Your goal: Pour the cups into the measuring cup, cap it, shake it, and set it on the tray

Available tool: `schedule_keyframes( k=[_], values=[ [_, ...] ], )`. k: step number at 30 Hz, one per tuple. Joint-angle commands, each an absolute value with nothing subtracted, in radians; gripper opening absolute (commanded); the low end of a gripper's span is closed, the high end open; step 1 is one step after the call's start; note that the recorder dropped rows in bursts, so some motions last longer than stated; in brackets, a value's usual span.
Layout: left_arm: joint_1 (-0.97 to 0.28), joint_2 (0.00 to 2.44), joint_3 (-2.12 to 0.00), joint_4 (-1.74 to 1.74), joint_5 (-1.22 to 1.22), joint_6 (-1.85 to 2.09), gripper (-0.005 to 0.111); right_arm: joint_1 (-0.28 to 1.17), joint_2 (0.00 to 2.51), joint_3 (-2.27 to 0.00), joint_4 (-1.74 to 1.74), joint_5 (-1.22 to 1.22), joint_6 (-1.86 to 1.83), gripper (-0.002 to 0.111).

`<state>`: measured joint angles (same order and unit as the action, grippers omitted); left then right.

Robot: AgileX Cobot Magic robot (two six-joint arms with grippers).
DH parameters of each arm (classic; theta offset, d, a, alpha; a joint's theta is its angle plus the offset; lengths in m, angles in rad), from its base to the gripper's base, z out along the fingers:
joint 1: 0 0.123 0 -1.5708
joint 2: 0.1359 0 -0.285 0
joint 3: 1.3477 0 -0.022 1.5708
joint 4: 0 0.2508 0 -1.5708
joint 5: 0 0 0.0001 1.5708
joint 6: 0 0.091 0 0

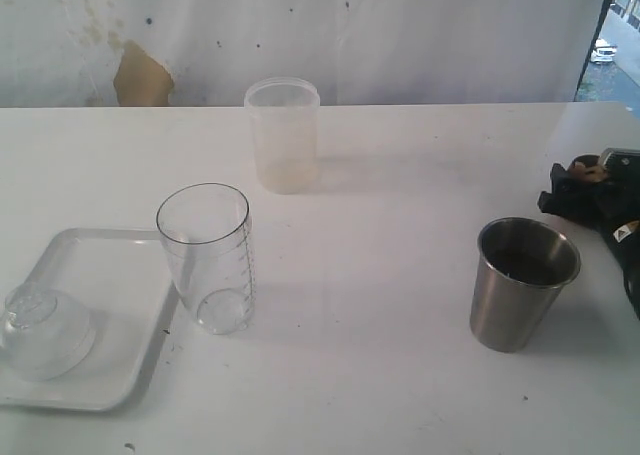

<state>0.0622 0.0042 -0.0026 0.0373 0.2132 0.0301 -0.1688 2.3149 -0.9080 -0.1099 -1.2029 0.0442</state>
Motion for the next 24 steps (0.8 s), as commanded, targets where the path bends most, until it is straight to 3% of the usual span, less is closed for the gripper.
schedule_keyframes(
  k=[1,16,19,21,22,23,24],
  values=[
    [0.058,0.0,0.0,0.031,0.208,0.03,0.0,-0.17,2.319,-0.94,-0.121,-1.168,0.058,0.08],
    [0.058,0.0,0.0,0.031,0.208,0.03,0.0,-0.17,2.333,-0.942,-0.124,-1.115,0.021,0.079],
    [0.058,0.0,0.0,0.031,0.208,0.03,0.0,-0.17,2.333,-0.943,-0.128,-1.128,-0.009,0.059],
    [0.058,0.0,0.0,0.031,0.208,0.03,0.0,-0.17,2.333,-0.943,-0.137,-1.126,0.0,0.033],
    [0.058,0.0,0.0,0.031,0.208,0.03,0.0,-0.17,2.333,-0.943,-0.155,-1.117,-0.009,0.014],
    [0.058,0.0,0.0,0.031,0.208,0.03,0.0,-0.17,2.333,-0.939,-0.161,-1.11,-0.023,0.004],
    [0.058,0.0,0.0,0.031,0.208,0.03,0.0,-0.17,2.333,-0.932,-0.183,-1.105,-0.027,0.0]
  ],
)
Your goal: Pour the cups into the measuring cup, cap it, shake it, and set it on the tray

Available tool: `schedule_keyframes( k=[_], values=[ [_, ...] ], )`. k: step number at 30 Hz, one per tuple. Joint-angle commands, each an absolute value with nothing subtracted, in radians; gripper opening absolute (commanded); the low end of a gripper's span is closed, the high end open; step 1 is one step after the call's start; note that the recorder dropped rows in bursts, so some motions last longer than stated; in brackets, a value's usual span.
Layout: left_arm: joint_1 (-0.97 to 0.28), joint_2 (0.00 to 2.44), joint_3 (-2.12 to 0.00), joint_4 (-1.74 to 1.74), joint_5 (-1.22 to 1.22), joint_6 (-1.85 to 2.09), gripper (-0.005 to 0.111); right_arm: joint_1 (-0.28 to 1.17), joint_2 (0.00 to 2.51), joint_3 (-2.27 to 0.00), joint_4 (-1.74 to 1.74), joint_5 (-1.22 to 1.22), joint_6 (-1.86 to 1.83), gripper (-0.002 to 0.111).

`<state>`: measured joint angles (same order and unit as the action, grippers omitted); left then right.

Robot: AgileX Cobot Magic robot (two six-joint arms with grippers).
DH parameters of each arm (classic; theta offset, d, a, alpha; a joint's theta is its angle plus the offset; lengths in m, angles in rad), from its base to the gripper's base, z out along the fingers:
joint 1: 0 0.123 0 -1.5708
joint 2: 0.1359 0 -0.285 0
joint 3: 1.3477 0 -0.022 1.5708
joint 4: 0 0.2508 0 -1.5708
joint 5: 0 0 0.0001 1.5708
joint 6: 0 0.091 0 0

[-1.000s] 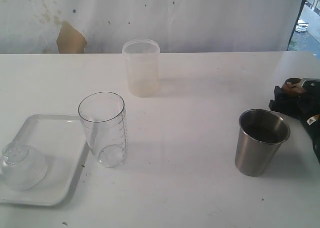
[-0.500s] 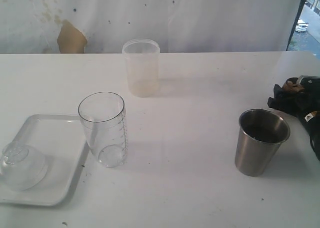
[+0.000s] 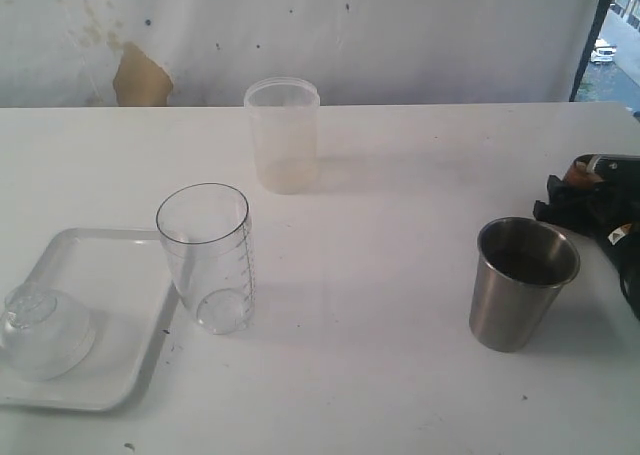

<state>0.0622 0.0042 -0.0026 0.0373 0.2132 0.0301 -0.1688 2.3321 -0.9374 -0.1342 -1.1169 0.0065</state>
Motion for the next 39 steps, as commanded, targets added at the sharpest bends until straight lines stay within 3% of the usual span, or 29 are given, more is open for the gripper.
schedule_keyframes(
  k=[1,10,19,27,39],
  values=[
    [0.058,0.0,0.0,0.031,0.208,0.03,0.0,-0.17,2.321,-0.93,-0.222,-1.1,-0.027,0.0],
    [0.058,0.0,0.0,0.031,0.208,0.03,0.0,-0.17,2.092,-0.915,-0.345,-0.832,0.144,0.0],
    [0.058,0.0,0.0,0.031,0.208,0.03,0.0,-0.146,1.862,-0.949,-0.653,-0.826,0.39,0.0],
    [0.058,0.0,0.0,0.031,0.208,0.03,0.0,0.062,1.729,-1.066,-0.827,-0.685,0.551,0.0],
    [0.058,0.0,0.0,0.031,0.208,0.03,0.0,0.374,1.747,-1.198,-0.895,-0.527,0.521,0.0]
  ],
)
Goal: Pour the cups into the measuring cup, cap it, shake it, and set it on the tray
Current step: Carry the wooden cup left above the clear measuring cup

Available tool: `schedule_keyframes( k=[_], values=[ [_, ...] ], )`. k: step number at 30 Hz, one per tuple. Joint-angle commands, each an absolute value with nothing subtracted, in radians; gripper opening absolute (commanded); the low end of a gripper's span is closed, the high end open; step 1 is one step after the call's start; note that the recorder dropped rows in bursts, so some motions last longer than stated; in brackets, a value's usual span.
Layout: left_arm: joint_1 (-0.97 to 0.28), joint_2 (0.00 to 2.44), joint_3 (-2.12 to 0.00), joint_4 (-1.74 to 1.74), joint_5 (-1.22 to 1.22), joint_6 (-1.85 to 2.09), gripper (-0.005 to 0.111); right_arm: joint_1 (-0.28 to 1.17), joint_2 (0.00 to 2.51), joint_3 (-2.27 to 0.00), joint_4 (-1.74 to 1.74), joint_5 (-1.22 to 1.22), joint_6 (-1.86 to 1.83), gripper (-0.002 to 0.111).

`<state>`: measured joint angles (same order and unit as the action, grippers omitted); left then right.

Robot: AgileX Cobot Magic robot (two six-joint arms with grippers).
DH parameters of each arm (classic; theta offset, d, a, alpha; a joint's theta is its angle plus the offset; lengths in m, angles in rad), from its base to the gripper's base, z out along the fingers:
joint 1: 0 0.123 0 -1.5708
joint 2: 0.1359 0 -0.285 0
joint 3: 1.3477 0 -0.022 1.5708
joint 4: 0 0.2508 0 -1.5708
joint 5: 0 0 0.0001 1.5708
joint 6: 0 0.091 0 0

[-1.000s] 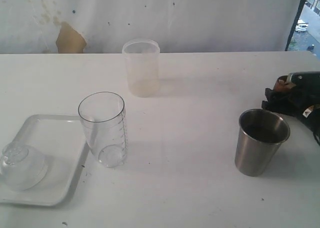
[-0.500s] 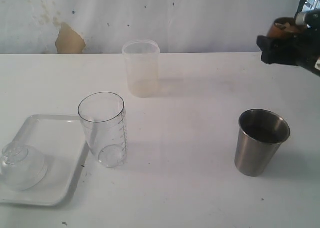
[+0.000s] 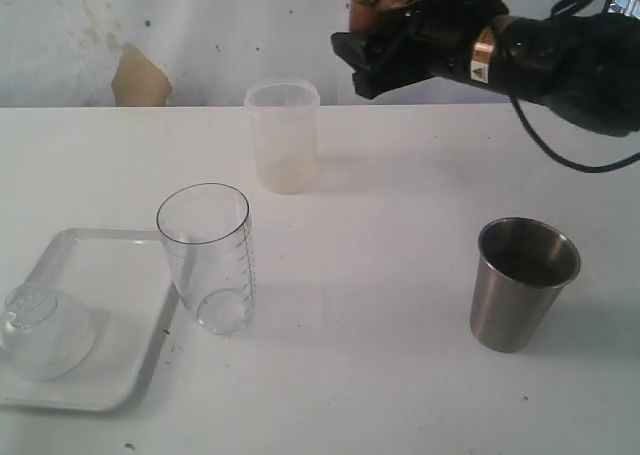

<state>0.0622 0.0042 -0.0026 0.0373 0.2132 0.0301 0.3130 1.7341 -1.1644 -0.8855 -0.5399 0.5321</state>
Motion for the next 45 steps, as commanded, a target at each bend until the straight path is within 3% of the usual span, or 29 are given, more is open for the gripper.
schedule_keyframes(
  k=[1,9,32,45],
  values=[
    [0.058,0.0,0.0,0.031,0.208,0.03,0.0,0.39,1.753,-1.203,-0.897,-0.524,0.519,0.0],
    [0.058,0.0,0.0,0.031,0.208,0.03,0.0,0.469,1.831,-1.225,-0.901,-0.518,0.301,0.0],
    [0.058,0.0,0.0,0.031,0.208,0.03,0.0,0.599,1.858,-1.302,-0.917,-0.424,0.112,0.0],
    [0.058,0.0,0.0,0.031,0.208,0.03,0.0,0.608,1.956,-1.318,-0.917,-0.361,-0.024,0.0]
  ],
)
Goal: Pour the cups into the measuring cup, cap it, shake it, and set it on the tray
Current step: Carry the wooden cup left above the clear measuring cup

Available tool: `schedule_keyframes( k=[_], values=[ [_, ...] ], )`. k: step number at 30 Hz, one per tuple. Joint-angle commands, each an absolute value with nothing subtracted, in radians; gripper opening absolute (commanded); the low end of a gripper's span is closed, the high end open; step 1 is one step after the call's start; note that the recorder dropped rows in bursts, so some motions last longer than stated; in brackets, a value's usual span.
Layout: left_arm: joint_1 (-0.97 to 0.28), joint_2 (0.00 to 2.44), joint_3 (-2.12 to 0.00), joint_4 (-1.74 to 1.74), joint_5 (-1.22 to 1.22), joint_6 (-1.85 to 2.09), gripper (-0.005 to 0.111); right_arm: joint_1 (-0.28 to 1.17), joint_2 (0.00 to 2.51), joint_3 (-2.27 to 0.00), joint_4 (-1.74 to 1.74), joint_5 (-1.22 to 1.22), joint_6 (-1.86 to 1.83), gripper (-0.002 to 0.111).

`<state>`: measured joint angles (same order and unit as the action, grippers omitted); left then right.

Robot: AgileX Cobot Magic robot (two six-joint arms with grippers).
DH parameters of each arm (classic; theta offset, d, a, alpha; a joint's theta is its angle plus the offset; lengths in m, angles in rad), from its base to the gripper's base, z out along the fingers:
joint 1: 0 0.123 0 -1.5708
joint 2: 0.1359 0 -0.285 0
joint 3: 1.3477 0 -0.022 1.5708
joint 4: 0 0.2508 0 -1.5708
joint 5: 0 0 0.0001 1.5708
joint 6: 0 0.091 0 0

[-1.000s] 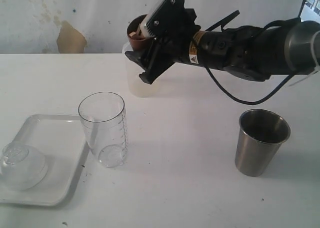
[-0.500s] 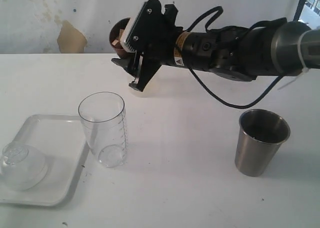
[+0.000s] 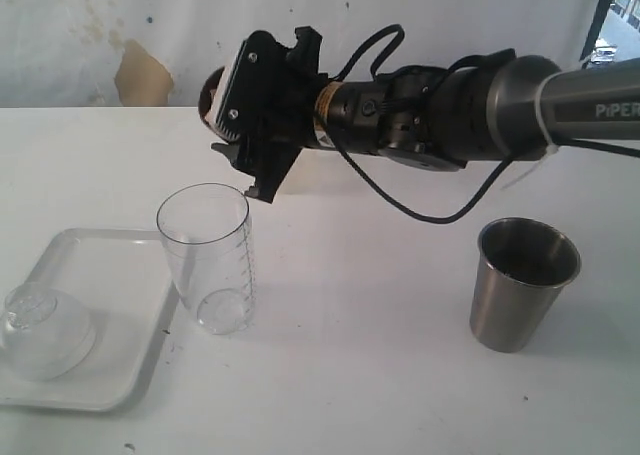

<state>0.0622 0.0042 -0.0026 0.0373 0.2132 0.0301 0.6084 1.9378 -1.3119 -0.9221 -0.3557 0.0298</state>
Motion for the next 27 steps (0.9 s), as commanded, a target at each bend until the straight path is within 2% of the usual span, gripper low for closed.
schedule_keyframes(
  k=[1,9,27],
  values=[
    [0.058,0.0,0.0,0.031,0.208,0.03,0.0,0.608,1.958,-1.318,-0.917,-0.361,-0.029,0.0],
    [0.058,0.0,0.0,0.031,0.208,0.03,0.0,0.608,1.956,-1.318,-0.917,-0.365,-0.18,0.0],
    [0.058,0.0,0.0,0.031,0.208,0.03,0.0,0.649,1.93,-1.364,-0.934,-0.35,-0.18,0.0]
  ],
)
